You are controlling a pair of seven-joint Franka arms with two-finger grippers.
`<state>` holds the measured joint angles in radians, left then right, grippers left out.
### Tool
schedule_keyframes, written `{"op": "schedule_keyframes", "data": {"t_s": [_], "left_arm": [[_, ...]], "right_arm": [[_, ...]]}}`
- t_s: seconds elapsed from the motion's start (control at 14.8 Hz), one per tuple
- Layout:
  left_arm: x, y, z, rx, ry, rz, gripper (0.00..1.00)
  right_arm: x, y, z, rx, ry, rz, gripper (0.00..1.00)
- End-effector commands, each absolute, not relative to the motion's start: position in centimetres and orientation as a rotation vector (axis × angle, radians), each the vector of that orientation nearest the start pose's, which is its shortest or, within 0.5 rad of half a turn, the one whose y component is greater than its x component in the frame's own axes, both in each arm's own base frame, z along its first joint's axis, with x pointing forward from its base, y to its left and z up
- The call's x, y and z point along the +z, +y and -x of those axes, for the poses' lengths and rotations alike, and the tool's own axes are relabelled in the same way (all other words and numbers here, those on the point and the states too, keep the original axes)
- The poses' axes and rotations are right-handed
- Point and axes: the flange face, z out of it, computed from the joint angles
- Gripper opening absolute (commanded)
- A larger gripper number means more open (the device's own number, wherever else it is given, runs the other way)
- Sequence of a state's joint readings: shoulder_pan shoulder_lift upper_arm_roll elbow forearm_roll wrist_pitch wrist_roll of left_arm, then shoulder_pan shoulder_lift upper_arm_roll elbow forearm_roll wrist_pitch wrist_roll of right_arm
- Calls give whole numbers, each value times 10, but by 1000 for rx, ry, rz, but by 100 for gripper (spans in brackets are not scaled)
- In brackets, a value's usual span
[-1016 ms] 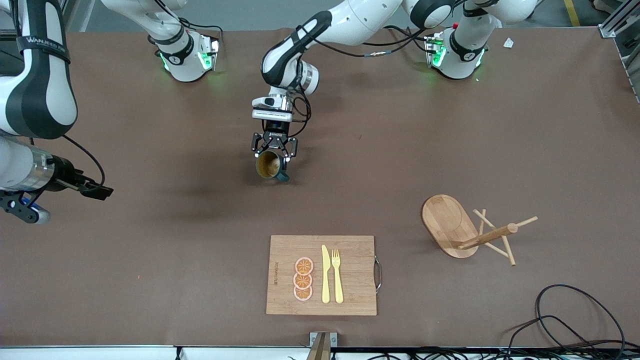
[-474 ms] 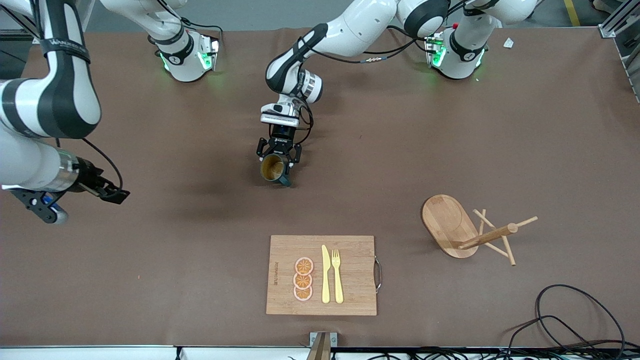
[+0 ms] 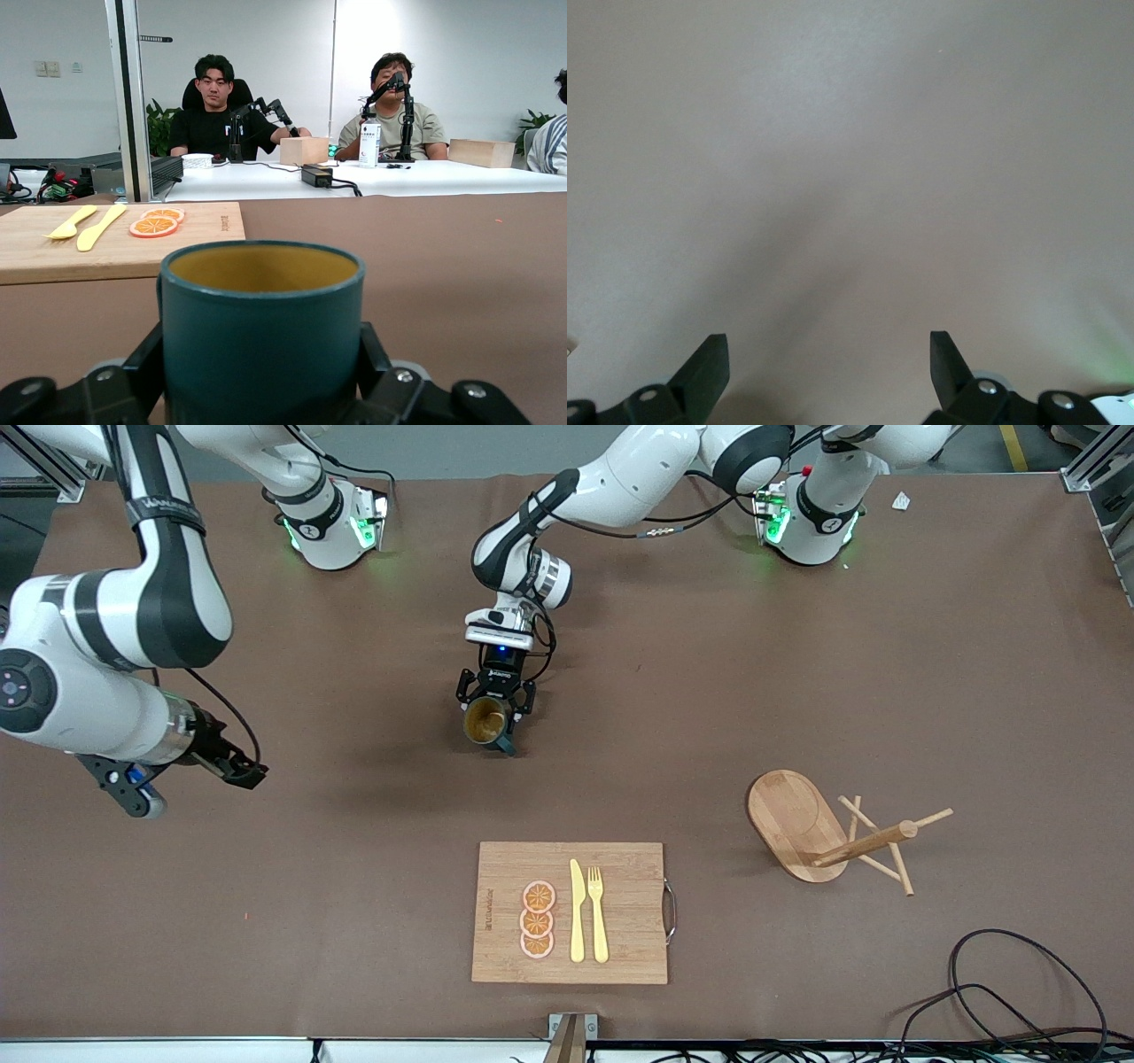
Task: Transfer cup from left to right arm and place
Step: 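Lower the mug onto the table and open the left gripper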
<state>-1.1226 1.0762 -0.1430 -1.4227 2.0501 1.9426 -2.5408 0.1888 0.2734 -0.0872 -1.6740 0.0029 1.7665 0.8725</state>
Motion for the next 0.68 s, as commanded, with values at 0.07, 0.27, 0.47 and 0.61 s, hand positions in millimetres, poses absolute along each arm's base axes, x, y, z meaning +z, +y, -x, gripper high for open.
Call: {"op": "schedule_keyframes", "data": {"t_s": [0.07,0.27,0.47,0.61], "left_arm": [[77,-660,-276,-2119,160,2538,100],[91,-668,-260,-1978,107,2577,100],[121,-678,-248,-1830,20,2643,100],[137,-681,-245,-1752,-26,2681,100]], "right_arm": [[421,114,-604,207,1132,3015,100],[419,142,-602,191,1061,3011,100],[412,165,-601,174,1008,3013,100],[412,185,-597,163,960,3024,100]]}}
